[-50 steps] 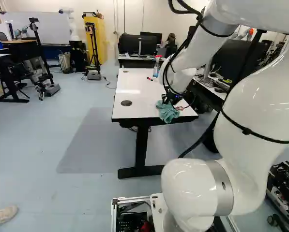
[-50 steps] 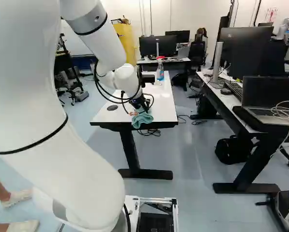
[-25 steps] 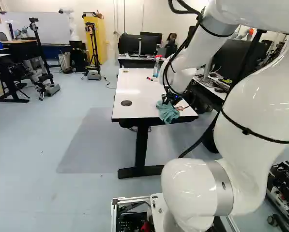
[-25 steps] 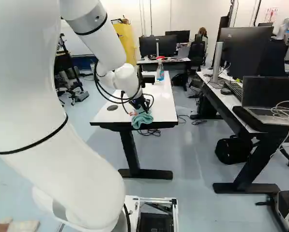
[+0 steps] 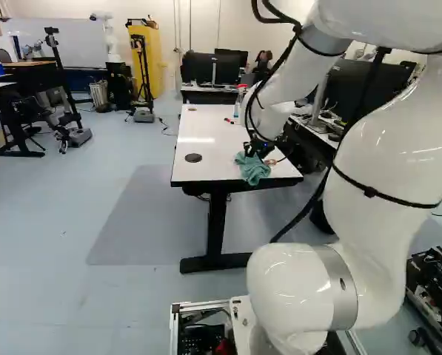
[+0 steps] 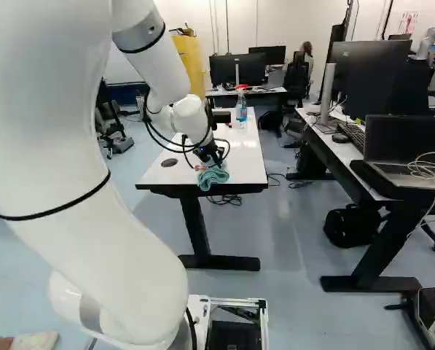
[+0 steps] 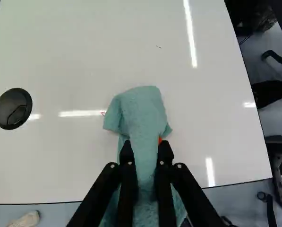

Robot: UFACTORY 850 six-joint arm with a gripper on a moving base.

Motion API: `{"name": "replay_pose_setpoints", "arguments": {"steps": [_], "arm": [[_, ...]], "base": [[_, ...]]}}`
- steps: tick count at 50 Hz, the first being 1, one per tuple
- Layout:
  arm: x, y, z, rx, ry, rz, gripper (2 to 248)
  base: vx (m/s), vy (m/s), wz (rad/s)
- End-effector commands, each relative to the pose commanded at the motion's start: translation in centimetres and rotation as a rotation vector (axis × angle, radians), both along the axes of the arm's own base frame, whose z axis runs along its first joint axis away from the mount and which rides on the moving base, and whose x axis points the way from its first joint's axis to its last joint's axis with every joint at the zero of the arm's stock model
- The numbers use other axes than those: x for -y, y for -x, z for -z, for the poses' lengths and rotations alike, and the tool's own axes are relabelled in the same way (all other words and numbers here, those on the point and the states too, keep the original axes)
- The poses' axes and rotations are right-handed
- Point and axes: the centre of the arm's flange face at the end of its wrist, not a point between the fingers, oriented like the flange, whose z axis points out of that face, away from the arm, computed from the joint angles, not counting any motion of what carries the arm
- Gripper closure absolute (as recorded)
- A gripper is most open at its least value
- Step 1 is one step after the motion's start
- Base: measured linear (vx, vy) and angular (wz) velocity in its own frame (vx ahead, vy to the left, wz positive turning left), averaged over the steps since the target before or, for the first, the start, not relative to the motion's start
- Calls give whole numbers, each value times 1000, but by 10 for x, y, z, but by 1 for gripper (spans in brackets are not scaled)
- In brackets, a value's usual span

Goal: Clean the table with the green towel

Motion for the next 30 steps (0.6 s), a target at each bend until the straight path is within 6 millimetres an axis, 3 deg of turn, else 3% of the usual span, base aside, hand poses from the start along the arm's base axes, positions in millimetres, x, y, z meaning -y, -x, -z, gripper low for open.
{"name": "replay_pose_setpoints", "arguments": {"steps": [30], "arm": [[-13,-54,0,16,2,-38,203]], "base": [[0,0,0]]}}
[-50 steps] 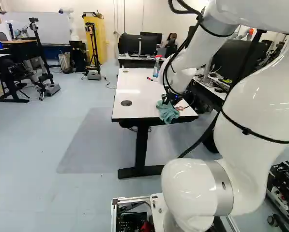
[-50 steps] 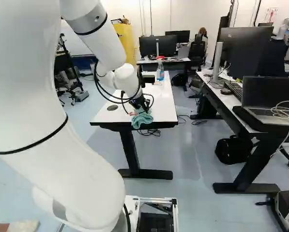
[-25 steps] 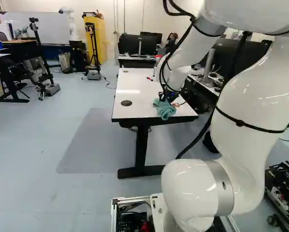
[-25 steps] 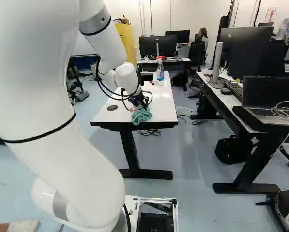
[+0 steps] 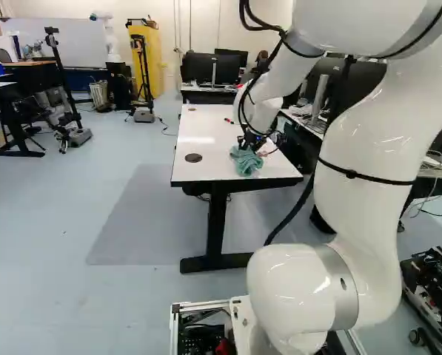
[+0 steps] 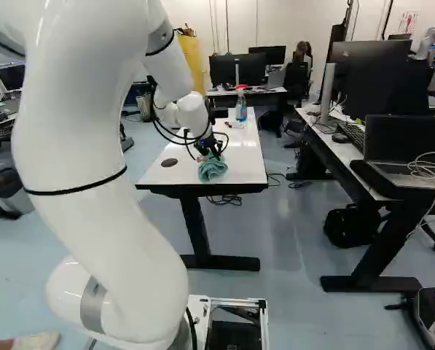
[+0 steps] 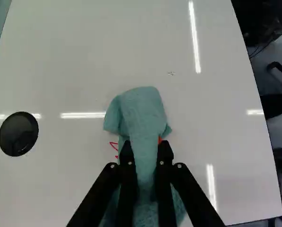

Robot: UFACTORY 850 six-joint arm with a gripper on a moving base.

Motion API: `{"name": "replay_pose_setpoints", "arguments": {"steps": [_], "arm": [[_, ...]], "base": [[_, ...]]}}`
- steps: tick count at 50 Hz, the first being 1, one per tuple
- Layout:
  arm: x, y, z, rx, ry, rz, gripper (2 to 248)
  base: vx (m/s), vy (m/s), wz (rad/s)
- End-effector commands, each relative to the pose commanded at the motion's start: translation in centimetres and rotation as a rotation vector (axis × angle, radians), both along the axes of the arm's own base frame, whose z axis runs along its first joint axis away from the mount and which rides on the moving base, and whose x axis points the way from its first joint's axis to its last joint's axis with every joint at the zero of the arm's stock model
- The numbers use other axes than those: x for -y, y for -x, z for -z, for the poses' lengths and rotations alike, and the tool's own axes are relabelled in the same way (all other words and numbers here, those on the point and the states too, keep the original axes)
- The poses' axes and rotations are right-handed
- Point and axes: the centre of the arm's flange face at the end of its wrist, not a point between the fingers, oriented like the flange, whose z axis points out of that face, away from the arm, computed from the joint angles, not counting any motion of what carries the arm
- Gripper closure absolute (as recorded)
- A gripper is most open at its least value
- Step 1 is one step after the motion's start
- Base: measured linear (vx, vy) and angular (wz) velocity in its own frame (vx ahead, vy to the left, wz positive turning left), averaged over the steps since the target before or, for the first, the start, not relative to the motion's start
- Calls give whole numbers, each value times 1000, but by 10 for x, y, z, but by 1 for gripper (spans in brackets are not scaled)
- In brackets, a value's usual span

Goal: Clean the table with the green towel

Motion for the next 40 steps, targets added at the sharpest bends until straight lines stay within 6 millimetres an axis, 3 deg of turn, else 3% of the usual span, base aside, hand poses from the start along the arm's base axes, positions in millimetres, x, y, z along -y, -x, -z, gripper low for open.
{"name": "replay_pose_setpoints", "arguments": {"steps": [18,40], "arm": [[-21,16,0,-6,0,-40,203],[-4,50,0,-15,-1,0,203]], "base": [[0,0,0],[0,0,0]]}}
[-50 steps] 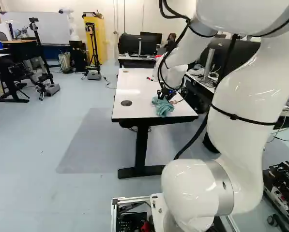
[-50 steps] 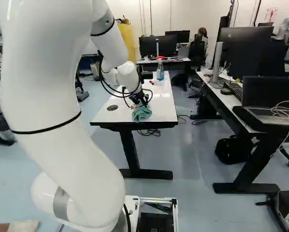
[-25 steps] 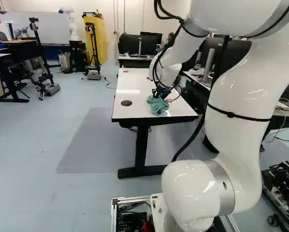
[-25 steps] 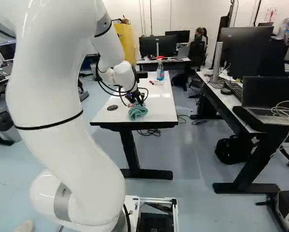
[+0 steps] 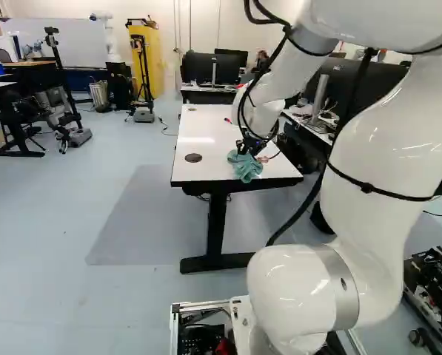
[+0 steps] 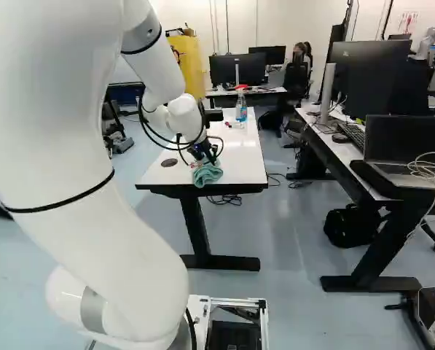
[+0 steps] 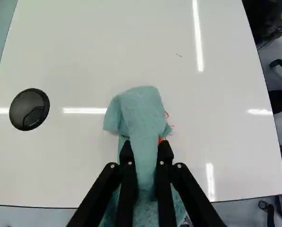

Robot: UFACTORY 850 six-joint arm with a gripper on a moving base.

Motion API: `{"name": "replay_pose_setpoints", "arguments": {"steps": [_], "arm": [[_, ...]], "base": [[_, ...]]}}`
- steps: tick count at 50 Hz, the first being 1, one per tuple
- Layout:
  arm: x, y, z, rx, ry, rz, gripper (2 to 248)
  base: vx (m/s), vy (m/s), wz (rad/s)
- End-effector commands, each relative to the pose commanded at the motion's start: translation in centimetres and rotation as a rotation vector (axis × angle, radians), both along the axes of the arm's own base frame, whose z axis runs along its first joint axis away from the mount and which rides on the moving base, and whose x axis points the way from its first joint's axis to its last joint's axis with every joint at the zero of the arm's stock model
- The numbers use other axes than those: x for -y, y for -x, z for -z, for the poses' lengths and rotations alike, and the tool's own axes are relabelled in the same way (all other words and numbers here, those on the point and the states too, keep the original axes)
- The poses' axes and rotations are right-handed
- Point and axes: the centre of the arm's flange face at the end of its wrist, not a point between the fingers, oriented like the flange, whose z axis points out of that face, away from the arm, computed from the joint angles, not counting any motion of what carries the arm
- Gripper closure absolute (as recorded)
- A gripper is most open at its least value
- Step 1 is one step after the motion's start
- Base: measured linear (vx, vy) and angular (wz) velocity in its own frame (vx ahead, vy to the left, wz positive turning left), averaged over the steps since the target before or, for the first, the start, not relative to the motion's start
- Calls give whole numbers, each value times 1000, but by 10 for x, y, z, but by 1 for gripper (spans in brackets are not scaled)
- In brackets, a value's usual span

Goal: Clean the table with the green towel

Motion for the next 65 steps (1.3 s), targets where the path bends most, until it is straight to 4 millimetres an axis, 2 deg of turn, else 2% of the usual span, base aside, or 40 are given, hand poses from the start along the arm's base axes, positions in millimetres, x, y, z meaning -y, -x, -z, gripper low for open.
{"name": "replay_pose_setpoints", "arguments": {"steps": [15,32,47,65], "arm": [[25,-4,0,2,0,52,203],[43,-30,0,9,1,81,203],[32,-52,1,17,2,53,203],[1,-56,1,17,1,-6,203]], "base": [[0,0,0],[0,0,0],[0,0,0],[0,0,0]]}}
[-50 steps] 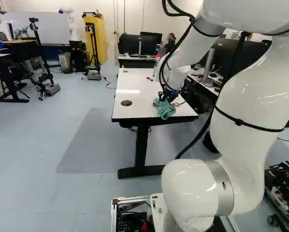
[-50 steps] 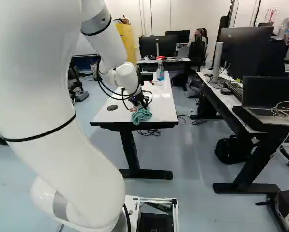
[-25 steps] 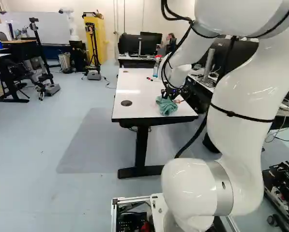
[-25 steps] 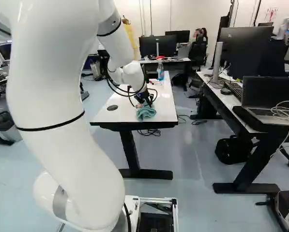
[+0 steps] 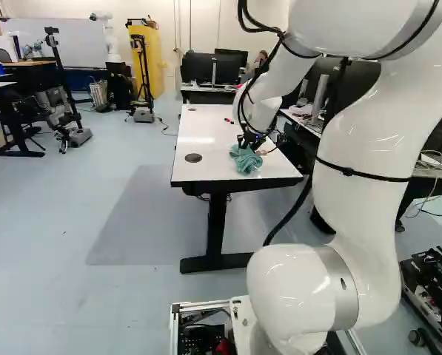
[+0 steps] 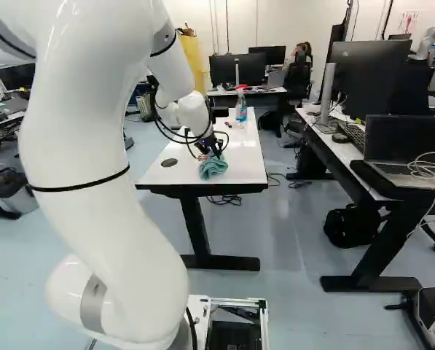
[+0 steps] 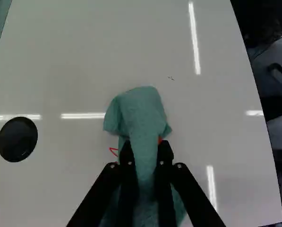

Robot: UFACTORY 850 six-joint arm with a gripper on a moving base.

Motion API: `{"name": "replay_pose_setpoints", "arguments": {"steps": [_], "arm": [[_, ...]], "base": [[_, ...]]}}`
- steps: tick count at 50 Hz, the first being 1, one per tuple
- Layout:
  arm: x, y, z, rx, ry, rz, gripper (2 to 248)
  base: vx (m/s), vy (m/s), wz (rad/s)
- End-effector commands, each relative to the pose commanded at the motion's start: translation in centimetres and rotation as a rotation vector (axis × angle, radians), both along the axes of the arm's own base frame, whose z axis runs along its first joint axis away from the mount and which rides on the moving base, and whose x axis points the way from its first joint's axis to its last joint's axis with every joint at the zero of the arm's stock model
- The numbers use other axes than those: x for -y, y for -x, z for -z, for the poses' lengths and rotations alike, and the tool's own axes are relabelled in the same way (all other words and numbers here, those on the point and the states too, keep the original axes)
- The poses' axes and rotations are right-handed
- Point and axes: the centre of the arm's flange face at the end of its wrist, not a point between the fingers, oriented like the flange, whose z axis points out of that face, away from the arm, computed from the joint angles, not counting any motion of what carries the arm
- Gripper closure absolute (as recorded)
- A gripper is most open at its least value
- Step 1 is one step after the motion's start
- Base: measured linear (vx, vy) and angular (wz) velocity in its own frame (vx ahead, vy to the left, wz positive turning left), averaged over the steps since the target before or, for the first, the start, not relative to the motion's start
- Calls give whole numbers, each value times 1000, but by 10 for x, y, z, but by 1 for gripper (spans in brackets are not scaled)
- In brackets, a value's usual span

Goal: Clean the table with the green towel

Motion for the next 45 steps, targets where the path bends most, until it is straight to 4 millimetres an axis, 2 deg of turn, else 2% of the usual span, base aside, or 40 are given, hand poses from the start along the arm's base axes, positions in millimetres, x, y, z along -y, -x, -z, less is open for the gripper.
{"name": "replay_pose_setpoints", "arguments": {"steps": [12,22,45], "arm": [[-21,4,0,-2,0,-40,203],[-33,16,0,-6,0,-64,203],[-29,59,-1,-18,-1,-53,203]], "base": [[0,0,0],[0,0,0],[0,0,0]]}}
